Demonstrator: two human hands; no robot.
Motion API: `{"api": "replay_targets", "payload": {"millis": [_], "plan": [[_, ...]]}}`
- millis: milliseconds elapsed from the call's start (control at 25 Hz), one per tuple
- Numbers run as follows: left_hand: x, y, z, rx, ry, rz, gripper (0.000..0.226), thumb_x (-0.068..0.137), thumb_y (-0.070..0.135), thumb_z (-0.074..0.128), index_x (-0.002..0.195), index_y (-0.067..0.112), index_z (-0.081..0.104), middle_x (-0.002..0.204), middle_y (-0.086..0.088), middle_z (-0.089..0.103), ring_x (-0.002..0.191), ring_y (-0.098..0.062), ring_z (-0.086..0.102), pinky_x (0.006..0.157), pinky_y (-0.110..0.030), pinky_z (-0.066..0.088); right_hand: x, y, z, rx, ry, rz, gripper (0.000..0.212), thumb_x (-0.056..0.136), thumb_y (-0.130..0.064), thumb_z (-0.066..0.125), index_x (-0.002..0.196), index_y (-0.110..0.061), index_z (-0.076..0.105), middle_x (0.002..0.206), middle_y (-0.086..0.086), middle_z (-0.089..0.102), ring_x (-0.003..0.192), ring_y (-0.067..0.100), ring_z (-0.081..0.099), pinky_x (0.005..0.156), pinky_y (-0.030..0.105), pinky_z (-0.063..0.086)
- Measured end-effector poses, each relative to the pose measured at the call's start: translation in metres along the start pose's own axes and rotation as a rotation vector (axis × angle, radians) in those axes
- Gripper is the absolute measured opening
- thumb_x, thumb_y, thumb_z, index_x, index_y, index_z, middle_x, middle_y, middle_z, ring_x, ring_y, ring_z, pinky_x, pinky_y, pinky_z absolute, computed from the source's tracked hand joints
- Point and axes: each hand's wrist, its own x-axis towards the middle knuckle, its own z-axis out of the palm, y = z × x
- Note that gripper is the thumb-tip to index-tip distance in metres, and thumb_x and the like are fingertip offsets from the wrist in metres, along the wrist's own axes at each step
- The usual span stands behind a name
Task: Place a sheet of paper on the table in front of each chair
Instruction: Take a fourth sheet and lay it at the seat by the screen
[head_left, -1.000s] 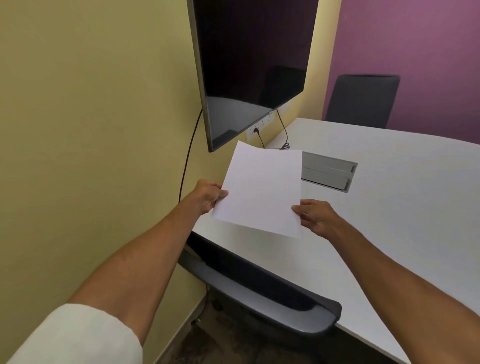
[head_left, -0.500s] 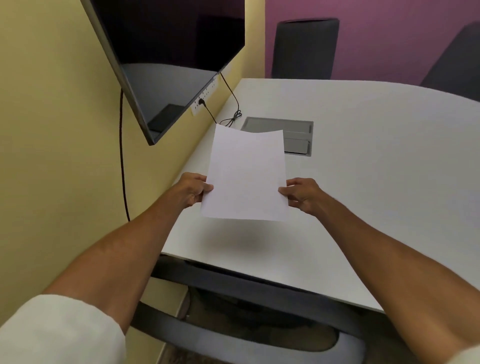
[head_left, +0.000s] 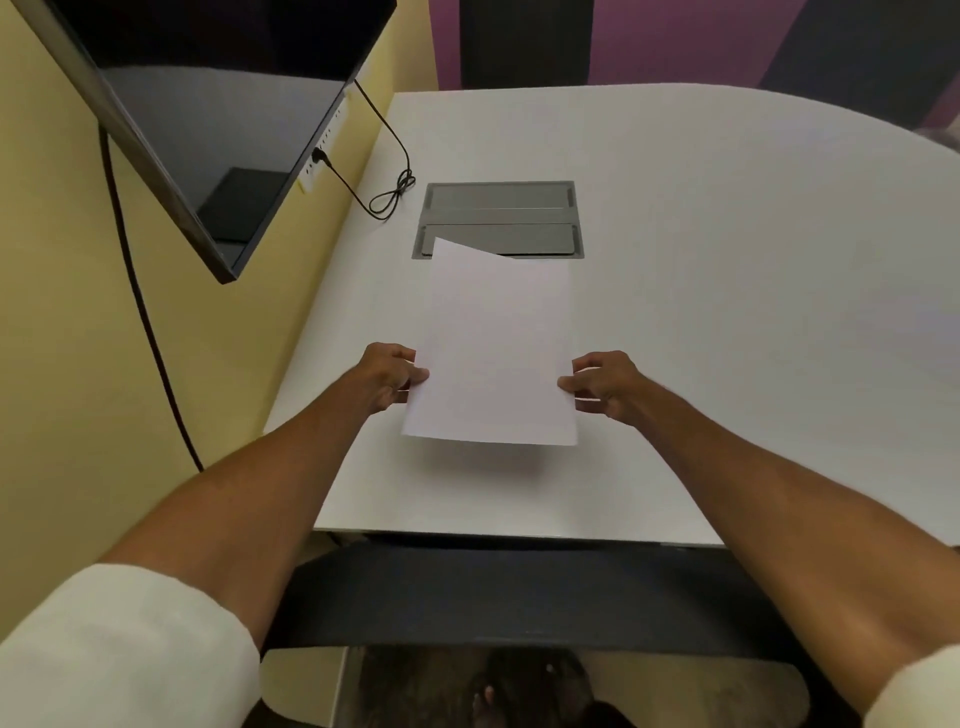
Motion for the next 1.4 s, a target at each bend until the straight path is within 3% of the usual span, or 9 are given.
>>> {"api": "replay_targets", "payload": {"millis": [160, 360, 520, 640, 760, 840, 1000, 1080, 1400], "plan": [[0.03, -0.013, 0.007, 0.026, -0.015, -0.027, 0.017, 0.085, -0.014, 0.059, 0.094, 0.0, 0.06, 0.102, -0.018, 0.061, 0.068, -0.022, 0.06, 0.079, -0.042, 0.051, 0.017, 0.017, 0.007, -0.013, 0.018, 0.056, 0.024, 0.08, 0.011, 0.067, 0.073, -0.009, 0.054, 0.078, 0.009, 0.062, 0.065, 0.02, 0.062, 0.056, 0.028, 0.049], [0.072, -0.039, 0.022, 0.033, -0.005, -0.089, 0.019, 0.085, -0.014, 0.059, 0.09, 0.004, 0.058, 0.1, -0.018, 0.061, 0.068, -0.024, 0.06, 0.068, -0.037, 0.053, 0.055, 0.043, 0.01, -0.03, 0.047, 0.135, 0.026, 0.079, 0.012, 0.067, 0.073, -0.009, 0.053, 0.081, 0.01, 0.062, 0.066, 0.021, 0.061, 0.058, 0.03, 0.051], [0.1, -0.064, 0.034, 0.037, 0.025, -0.13, 0.028, 0.083, -0.014, 0.061, 0.102, 0.006, 0.058, 0.103, -0.016, 0.062, 0.087, -0.027, 0.06, 0.063, -0.031, 0.051, 0.08, 0.064, 0.017, -0.054, 0.092, 0.17, 0.027, 0.078, 0.013, 0.068, 0.069, -0.01, 0.054, 0.081, 0.012, 0.061, 0.067, 0.023, 0.06, 0.055, 0.027, 0.049], [0.117, -0.079, 0.042, 0.038, 0.046, -0.133, 0.033, 0.081, -0.013, 0.064, 0.112, -0.002, 0.061, 0.11, -0.02, 0.065, 0.09, -0.027, 0.061, 0.076, -0.036, 0.055, 0.095, 0.078, 0.019, -0.081, 0.121, 0.159, 0.025, 0.077, 0.012, 0.069, 0.071, -0.008, 0.055, 0.083, 0.013, 0.06, 0.068, 0.027, 0.06, 0.058, 0.029, 0.053], [0.124, -0.09, 0.047, 0.069, 0.076, -0.14, 0.034, 0.078, -0.011, 0.068, 0.111, -0.003, 0.063, 0.116, -0.022, 0.066, 0.092, -0.028, 0.063, 0.094, -0.043, 0.053, 0.101, 0.092, 0.021, -0.095, 0.134, 0.171, 0.024, 0.076, 0.012, 0.07, 0.074, -0.008, 0.056, 0.095, 0.018, 0.061, 0.082, 0.03, 0.062, 0.083, 0.044, 0.057], [0.129, -0.093, 0.049, 0.082, 0.093, -0.143, 0.033, 0.077, -0.011, 0.07, 0.108, -0.003, 0.065, 0.115, -0.023, 0.067, 0.092, -0.028, 0.062, 0.096, -0.046, 0.052, 0.107, 0.096, 0.022, -0.137, 0.144, 0.157, 0.026, 0.075, 0.01, 0.071, 0.071, -0.01, 0.056, 0.093, 0.017, 0.062, 0.081, 0.029, 0.061, 0.086, 0.044, 0.056], [0.13, -0.099, 0.047, 0.163, 0.13, -0.132, 0.021, 0.071, -0.009, 0.075, 0.078, 0.008, 0.065, 0.093, -0.016, 0.067, 0.08, -0.026, 0.06, 0.07, -0.033, 0.055, 0.109, 0.1, 0.023, -0.242, 0.158, 0.143, 0.026, 0.073, 0.006, 0.073, 0.068, -0.014, 0.058, 0.08, 0.012, 0.062, 0.07, 0.027, 0.058, 0.073, 0.041, 0.057], [0.131, -0.102, 0.046, 0.201, 0.151, -0.132, 0.027, 0.069, -0.007, 0.077, 0.067, 0.014, 0.06, 0.079, -0.008, 0.063, 0.07, -0.024, 0.058, 0.061, -0.028, 0.05, 0.109, 0.101, 0.024, -0.271, 0.181, 0.13, 0.027, 0.072, 0.005, 0.073, 0.066, -0.016, 0.057, 0.07, 0.007, 0.06, 0.065, 0.026, 0.057, 0.065, 0.039, 0.057], [0.132, -0.109, 0.045, 0.227, 0.171, -0.127, 0.033, 0.065, -0.009, 0.077, 0.064, 0.015, 0.054, 0.06, -0.004, 0.054, 0.043, -0.017, 0.045, 0.044, -0.02, 0.038, 0.106, 0.104, 0.032, -0.282, 0.244, 0.125, 0.025, 0.069, 0.001, 0.075, 0.074, -0.015, 0.056, 0.068, 0.001, 0.054, 0.053, 0.019, 0.051, 0.048, 0.028, 0.05]]}}
